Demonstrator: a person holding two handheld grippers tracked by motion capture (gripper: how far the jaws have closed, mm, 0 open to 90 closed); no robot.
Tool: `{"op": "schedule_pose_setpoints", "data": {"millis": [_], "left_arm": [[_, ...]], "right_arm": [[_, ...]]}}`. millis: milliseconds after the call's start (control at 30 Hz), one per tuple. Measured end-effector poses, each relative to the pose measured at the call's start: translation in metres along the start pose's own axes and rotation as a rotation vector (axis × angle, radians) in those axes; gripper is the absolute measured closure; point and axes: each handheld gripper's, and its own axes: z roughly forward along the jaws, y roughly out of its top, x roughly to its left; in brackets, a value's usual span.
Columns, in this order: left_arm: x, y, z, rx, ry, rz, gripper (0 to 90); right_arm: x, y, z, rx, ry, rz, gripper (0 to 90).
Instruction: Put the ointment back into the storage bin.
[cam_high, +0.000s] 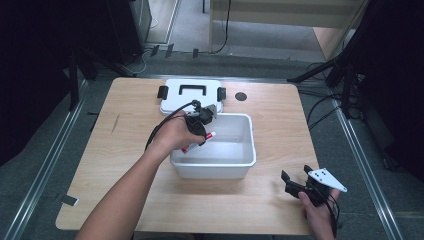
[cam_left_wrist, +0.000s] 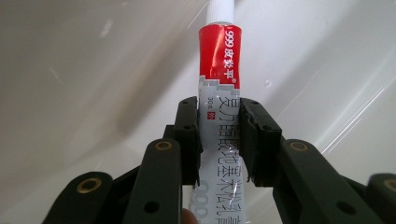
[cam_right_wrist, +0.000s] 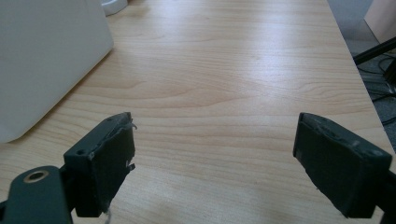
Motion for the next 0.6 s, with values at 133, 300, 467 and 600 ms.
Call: {"op": "schedule_pose_setpoints", "data": {"millis": [133, 300, 467, 600], "left_arm": [[-0.0012, -0.0003, 0.0034, 0.004, 0.013, 0.014, 71.0], [-0.0024, -0.001, 0.0051, 0.011, 0.014, -0.009, 71.0], [-0.0022, -0.0018, 0.0036, 0.007, 0.006, 0.022, 70.9], [-0.0026, -0.0023, 0.0038, 0.006, 0.003, 0.027, 70.8]], "right_arm": [[0.0, 0.0, 0.0, -0.001, 0.0, 0.0, 12.7], [0.0, 0.0, 0.0, -0.001, 0.0, 0.0, 12.7], [0.0001, 0.0, 0.0, 0.0, 0.001, 0.0, 12.7], [0.0, 0.0, 0.0001, 0.0, 0.001, 0.0, 12.7]]}}
